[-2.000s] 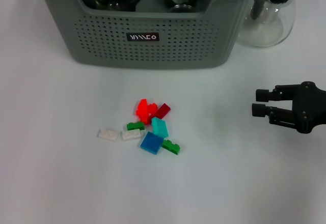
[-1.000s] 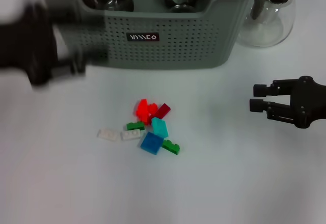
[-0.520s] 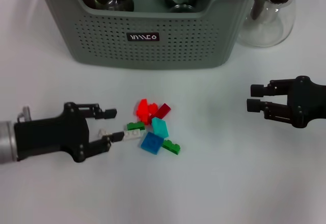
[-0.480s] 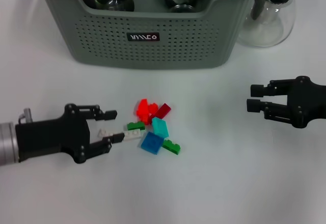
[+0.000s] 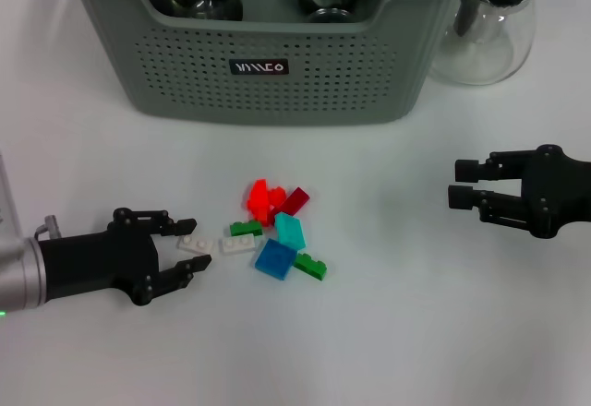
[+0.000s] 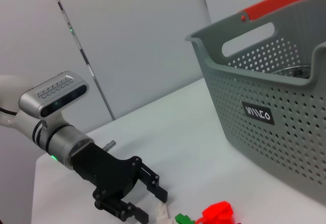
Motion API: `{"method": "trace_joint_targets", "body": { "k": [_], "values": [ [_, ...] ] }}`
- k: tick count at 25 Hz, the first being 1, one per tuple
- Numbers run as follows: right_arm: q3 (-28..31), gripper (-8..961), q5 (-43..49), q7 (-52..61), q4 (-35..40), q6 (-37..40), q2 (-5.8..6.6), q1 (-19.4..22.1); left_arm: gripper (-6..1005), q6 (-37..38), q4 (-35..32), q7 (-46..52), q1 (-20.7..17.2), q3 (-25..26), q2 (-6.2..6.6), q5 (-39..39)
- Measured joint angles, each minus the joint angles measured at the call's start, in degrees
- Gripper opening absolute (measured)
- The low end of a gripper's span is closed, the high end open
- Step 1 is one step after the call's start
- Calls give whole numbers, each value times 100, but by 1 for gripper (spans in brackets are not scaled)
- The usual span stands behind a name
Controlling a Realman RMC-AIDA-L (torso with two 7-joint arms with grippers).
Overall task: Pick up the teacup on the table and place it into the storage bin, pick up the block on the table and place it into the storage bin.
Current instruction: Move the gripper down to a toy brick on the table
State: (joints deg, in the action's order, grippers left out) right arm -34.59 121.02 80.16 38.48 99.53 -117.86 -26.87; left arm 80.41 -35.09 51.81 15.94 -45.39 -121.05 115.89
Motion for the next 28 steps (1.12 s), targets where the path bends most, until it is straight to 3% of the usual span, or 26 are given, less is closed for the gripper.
{"method": "trace_joint_targets", "body": {
  "k": [18,28],
  "values": [
    [-2,425,9,0,-60,-16,21,-5,485,11,-43,-30,-128,38,-41,74],
    [-4,425,10,0,-60,-14,27,3,487,363,-125,-672,-390,868,-251,62]
  ]
}}
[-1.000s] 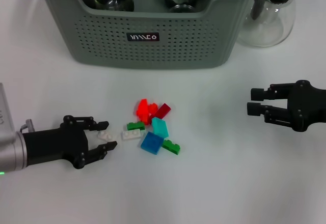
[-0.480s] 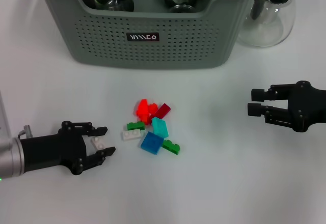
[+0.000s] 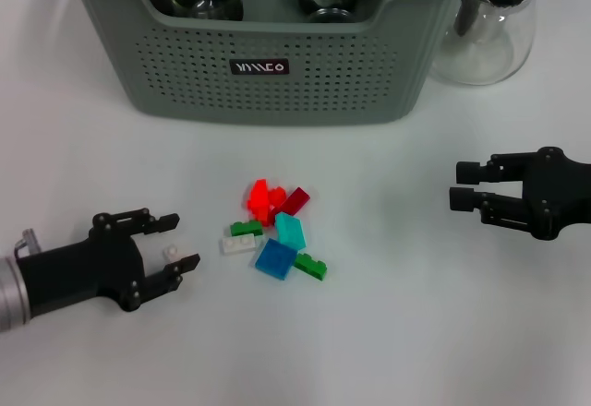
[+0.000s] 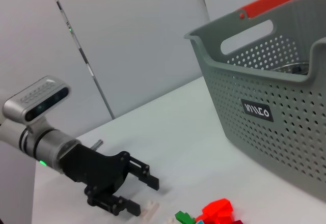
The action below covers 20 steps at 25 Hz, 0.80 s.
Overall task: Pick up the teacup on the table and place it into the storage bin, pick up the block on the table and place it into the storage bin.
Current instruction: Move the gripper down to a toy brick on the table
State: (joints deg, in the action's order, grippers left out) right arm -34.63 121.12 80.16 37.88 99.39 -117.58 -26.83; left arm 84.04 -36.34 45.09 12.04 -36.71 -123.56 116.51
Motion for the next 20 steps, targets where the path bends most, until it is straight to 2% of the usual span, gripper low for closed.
{"method": "trace_joint_targets", "body": {
  "k": [4,20],
  "values": [
    [0,425,0,0,0,8,-1,-4,558,61,15,-284,-163,193,-66,3],
    [0,425,-1,0,-5,11,17,-9,562,-114,509,-733,-179,477,-75,16]
  ]
}}
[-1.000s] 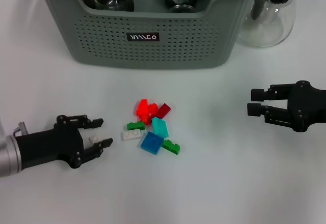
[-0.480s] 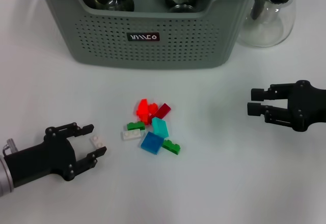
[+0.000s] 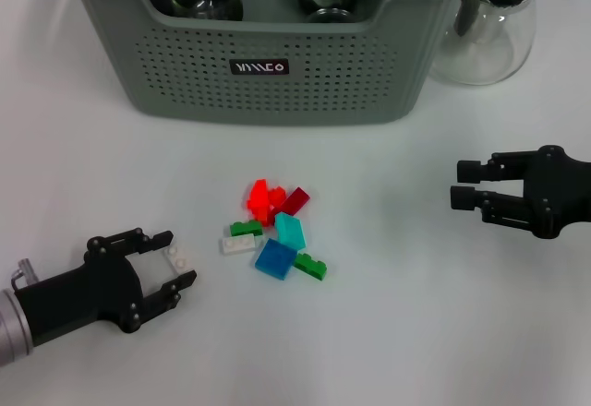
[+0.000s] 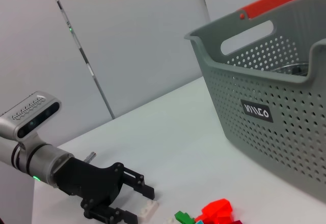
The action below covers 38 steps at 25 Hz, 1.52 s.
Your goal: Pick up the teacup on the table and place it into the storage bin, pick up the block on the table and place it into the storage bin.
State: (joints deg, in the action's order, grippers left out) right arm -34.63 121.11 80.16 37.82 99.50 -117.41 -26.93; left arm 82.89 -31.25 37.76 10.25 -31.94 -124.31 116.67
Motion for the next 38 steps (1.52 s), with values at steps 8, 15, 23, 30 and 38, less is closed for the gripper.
{"method": "trace_joint_targets", "body": {
  "k": [8,15,23,30,38],
  "values": [
    [-5,425,0,0,-3,0,-1,20,557,-115,83,15,31,4,10,9],
    [-9,425,1,0,-11,0,2,31,544,-128,-36,451,41,36,22,21],
    [-9,424,9,-4,-12,0,9,46,395,506,-241,921,38,41,109,36],
    [-8,424,10,-18,-12,5,17,30,410,2894,-182,1989,650,891,529,-63],
    [-9,424,10,-49,-12,-1,-8,-35,430,2776,-448,3735,2107,1347,471,-1114]
  ]
}}
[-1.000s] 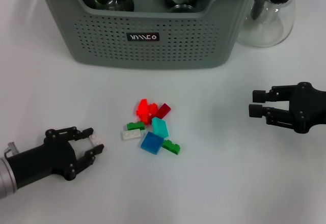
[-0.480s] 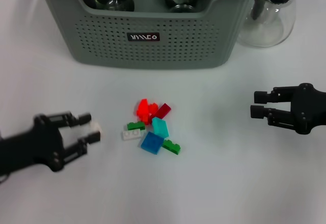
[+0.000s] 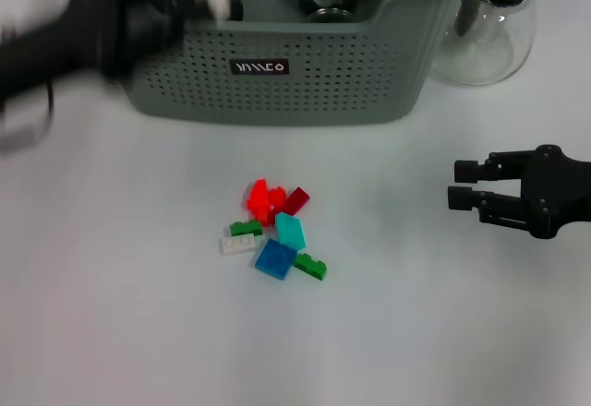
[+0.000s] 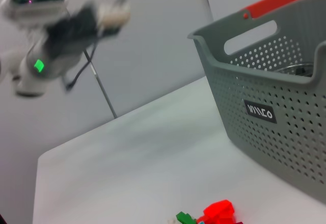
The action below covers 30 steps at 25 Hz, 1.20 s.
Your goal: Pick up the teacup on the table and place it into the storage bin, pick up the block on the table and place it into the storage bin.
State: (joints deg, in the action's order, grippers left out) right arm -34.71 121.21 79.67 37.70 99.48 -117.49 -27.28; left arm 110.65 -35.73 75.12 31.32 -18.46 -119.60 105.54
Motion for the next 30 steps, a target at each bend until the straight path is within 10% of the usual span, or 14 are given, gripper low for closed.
{"method": "trace_joint_targets", "body": {
  "k": [5,14,23,30],
  "values": [
    [0,424,-1,7,0,1,-1,-29,442,-1412,-973,2009,882,-463,322,133],
    [25,424,-1,3,0,4,-2,12,464,-3720,-2129,5208,1602,-3223,756,2295],
    [6,424,-1,10,0,0,-15,-1,486,-4314,-2194,6144,2018,-3553,208,4278],
    [10,424,-1,20,1,2,-3,15,504,-4246,-2773,6006,1775,-3072,94,3658]
  ]
}}
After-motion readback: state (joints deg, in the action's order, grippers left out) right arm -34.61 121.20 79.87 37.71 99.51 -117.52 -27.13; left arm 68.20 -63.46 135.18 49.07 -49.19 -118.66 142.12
